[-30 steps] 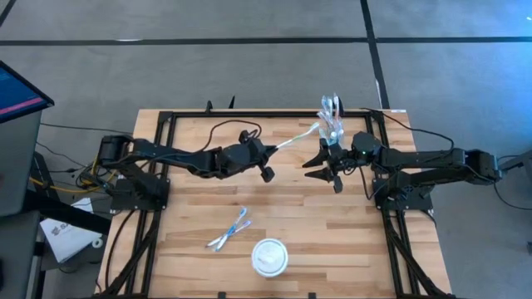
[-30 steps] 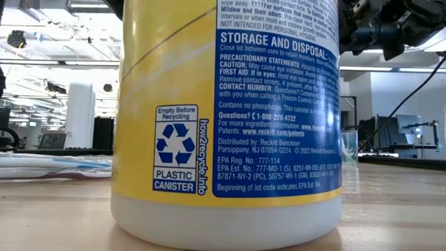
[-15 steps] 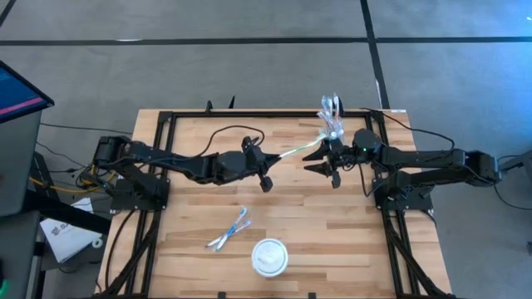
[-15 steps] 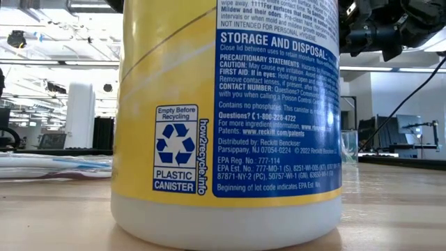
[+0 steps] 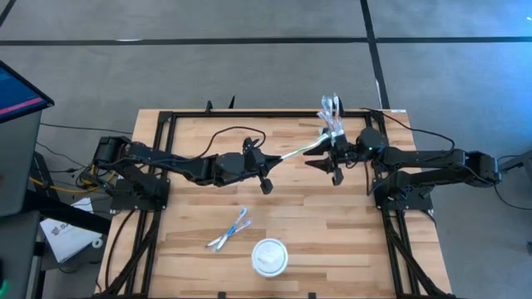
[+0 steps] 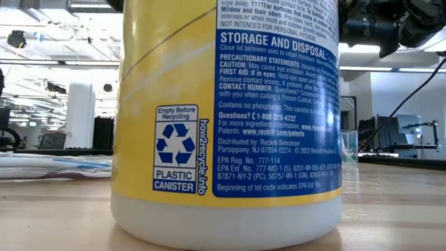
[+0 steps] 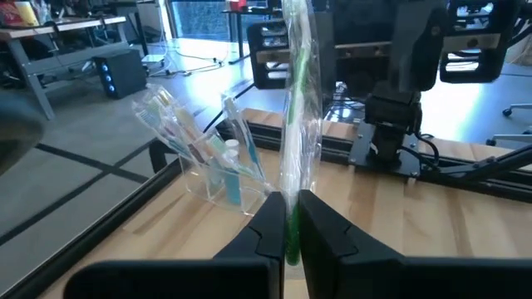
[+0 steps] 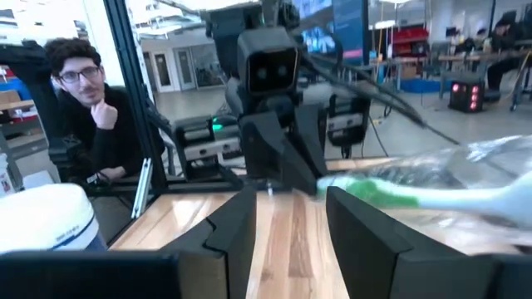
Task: Pick & Place toothbrushing station
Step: Put the green toothbrush into the transparent organizer
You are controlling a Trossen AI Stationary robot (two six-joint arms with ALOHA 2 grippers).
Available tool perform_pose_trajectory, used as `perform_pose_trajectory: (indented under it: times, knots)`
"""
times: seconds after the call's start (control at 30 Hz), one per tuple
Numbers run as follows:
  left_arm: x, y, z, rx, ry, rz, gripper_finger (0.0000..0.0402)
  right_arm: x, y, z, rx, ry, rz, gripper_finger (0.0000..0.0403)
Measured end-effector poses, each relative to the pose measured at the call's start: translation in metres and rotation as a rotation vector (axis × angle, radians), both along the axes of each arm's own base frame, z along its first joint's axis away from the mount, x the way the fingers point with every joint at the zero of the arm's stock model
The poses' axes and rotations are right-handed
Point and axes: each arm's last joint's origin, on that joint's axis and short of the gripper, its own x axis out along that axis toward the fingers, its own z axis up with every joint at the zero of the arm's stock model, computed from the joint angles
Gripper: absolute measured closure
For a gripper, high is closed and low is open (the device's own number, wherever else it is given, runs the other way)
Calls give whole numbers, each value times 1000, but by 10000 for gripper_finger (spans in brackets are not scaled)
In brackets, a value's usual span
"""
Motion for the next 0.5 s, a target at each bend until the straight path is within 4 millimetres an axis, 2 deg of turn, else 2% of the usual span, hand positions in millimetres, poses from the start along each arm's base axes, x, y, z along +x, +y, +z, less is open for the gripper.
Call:
perform_pose_trajectory:
  times: [0.3, 0.5]
  knots:
    - [0, -2, 1, -2, -9, -14, 396, -2, -5, 6, -18, -57, -29, 279]
    - [0, -3, 1, -2, -7, -17, 396, -2, -5, 8, -30, -84, -30, 351]
